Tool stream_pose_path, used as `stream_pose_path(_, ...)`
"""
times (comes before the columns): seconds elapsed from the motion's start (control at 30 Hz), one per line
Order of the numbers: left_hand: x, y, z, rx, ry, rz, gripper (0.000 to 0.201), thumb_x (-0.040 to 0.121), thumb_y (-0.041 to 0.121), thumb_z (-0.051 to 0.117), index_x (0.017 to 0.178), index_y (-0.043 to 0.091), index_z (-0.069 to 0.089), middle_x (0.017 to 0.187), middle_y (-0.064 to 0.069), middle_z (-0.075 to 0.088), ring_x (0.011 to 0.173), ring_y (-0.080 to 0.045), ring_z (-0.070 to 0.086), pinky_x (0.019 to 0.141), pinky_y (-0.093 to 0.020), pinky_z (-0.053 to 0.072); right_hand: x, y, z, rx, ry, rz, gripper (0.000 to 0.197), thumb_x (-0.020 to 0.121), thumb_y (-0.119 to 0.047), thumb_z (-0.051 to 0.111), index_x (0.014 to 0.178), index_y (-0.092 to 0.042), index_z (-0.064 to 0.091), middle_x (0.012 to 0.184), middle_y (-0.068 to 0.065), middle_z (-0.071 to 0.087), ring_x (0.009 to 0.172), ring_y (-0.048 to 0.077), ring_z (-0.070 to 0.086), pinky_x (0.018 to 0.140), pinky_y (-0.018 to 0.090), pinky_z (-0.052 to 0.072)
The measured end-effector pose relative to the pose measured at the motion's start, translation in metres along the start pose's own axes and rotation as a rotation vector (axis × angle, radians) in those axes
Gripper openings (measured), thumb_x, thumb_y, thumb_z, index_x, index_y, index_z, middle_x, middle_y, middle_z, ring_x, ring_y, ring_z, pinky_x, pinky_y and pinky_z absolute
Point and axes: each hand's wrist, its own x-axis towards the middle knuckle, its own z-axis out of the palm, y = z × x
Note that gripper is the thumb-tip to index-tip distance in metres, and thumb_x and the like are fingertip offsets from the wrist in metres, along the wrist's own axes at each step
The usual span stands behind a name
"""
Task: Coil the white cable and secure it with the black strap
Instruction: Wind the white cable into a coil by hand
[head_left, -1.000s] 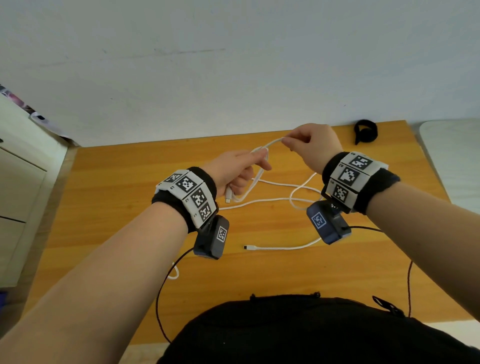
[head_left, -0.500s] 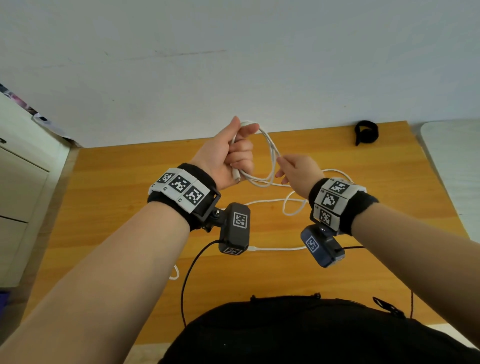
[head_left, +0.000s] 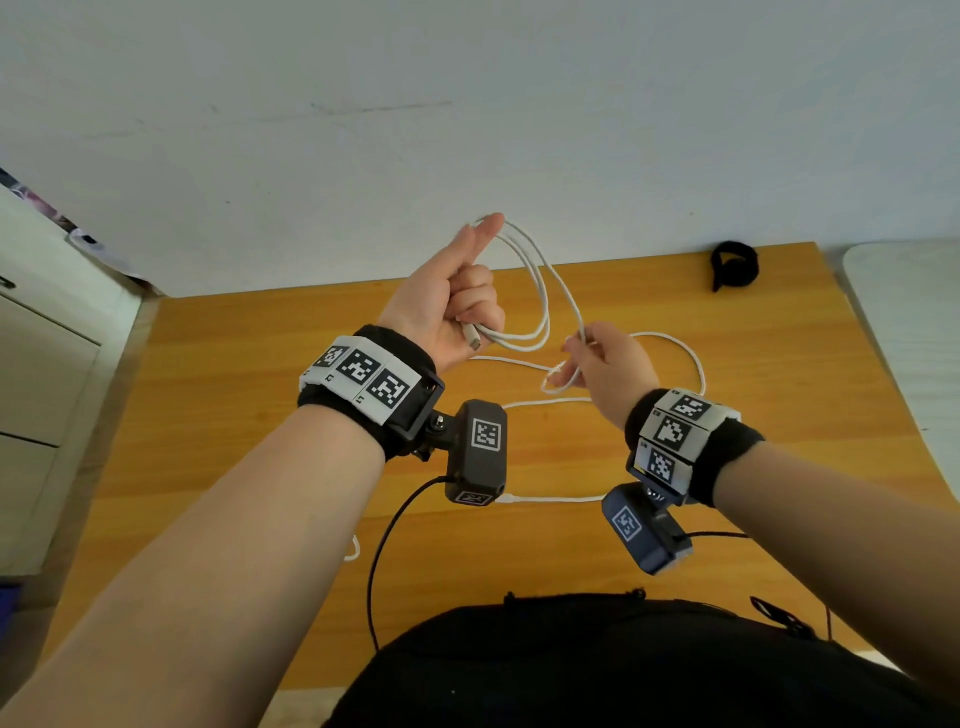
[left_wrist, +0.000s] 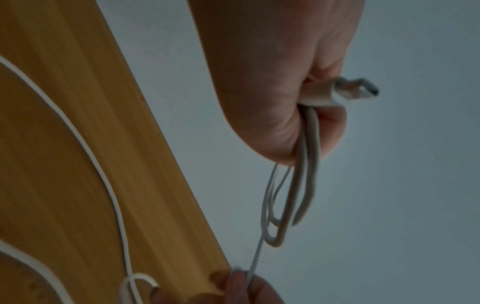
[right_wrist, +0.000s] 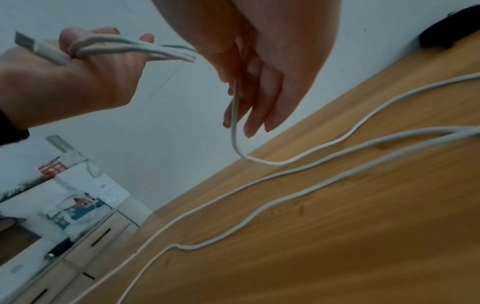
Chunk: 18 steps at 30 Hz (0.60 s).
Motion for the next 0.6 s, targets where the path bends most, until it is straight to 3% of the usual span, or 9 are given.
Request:
stream_pose_path(0.07, 0.000, -0.002, 0.001, 0.022, -0.004, -0.011, 0.036, 0.097, 0.043, 0.041, 0.104, 0.020, 0.067, 0.044, 0.008, 0.022, 0.031, -0.006, 0.022, 0.039, -0.015, 0.019, 0.001, -0.005, -0.003, 0.006, 0.038, -0.012, 0.028, 0.099, -0.026, 0.038, 0.112, -0.013, 0.059, 0.057, 0.001, 0.057, 0.066, 0.028, 0.067, 0.072, 0.039, 0.057)
stream_pose_path(0.13, 0.000, -0.002, 0.002, 0.025, -0.011, -0.016, 0.042, 0.096, 0.047, 0.038, 0.101, 0.018, 0.068, 0.045, 0.009, 0.022, 0.032, -0.006, 0.021, 0.039, -0.015, 0.018, 0.002, -0.008, -0.006, -0.043, 0.073, 0.000, 0.032, 0.099, -0.026, 0.037, 0.117, -0.013, 0.060, 0.056, 0.000, 0.047, 0.056, 0.022, 0.058, 0.055, 0.024, 0.053)
stream_pose_path(0.17, 0.000, -0.001, 0.003, 0.016, -0.017, -0.014, 0.044, 0.096, 0.048, 0.037, 0.100, 0.018, 0.068, 0.045, 0.009, 0.022, 0.032, -0.005, 0.021, 0.039, -0.015, 0.018, 0.003, -0.008, -0.007, -0.087, 0.076, -0.001, 0.032, 0.099, -0.026, 0.038, 0.117, -0.012, 0.061, 0.056, -0.002, 0.044, 0.056, 0.021, 0.054, 0.051, 0.022, 0.051)
stream_pose_path(0.3, 0.001, 0.004, 0.006, -0.050, 0.014, 0.029, 0.040, 0.096, 0.049, 0.038, 0.103, 0.023, 0.067, 0.046, 0.008, 0.021, 0.032, -0.005, 0.021, 0.039, -0.015, 0.021, 0.004, -0.003, -0.004, -0.270, -0.038, -0.016, 0.029, 0.098, -0.025, 0.039, 0.113, -0.011, 0.060, 0.058, -0.003, 0.045, 0.054, 0.016, 0.047, 0.062, 0.035, 0.050)
stream_pose_path(0.47, 0.005, 0.006, 0.009, -0.136, 0.122, 0.108, 0.038, 0.094, 0.050, 0.042, 0.114, 0.024, 0.063, 0.050, 0.007, 0.019, 0.034, -0.006, 0.020, 0.040, -0.016, 0.023, -0.006, 0.001, 0.001, -0.282, -0.237, 0.062, 0.011, 0.092, -0.013, 0.050, 0.102, -0.013, 0.055, 0.075, 0.004, 0.063, 0.067, 0.019, 0.063, 0.059, 0.025, 0.047)
stream_pose_path(0.53, 0.008, 0.007, 0.009, -0.180, 0.146, 0.137, 0.041, 0.094, 0.051, 0.041, 0.121, 0.025, 0.059, 0.049, 0.007, 0.023, 0.034, -0.006, 0.021, 0.042, -0.016, 0.022, -0.011, 0.004, 0.001, -0.333, -0.334, 0.068, 0.010, 0.088, -0.013, 0.057, 0.096, -0.014, 0.052, 0.088, 0.007, 0.067, 0.081, 0.022, 0.062, 0.062, 0.026, 0.044)
stream_pose_path(0.6, 0.011, 0.008, 0.008, -0.199, 0.165, 0.153, 0.044, 0.095, 0.051, 0.038, 0.127, 0.027, 0.055, 0.048, 0.007, 0.027, 0.035, -0.005, 0.022, 0.044, -0.016, 0.022, -0.014, 0.007, 0.002, -0.365, -0.404, 0.063, 0.008, 0.090, -0.013, 0.054, 0.095, -0.015, 0.049, 0.100, 0.009, 0.070, 0.081, 0.018, 0.058, 0.061, 0.023, 0.042)
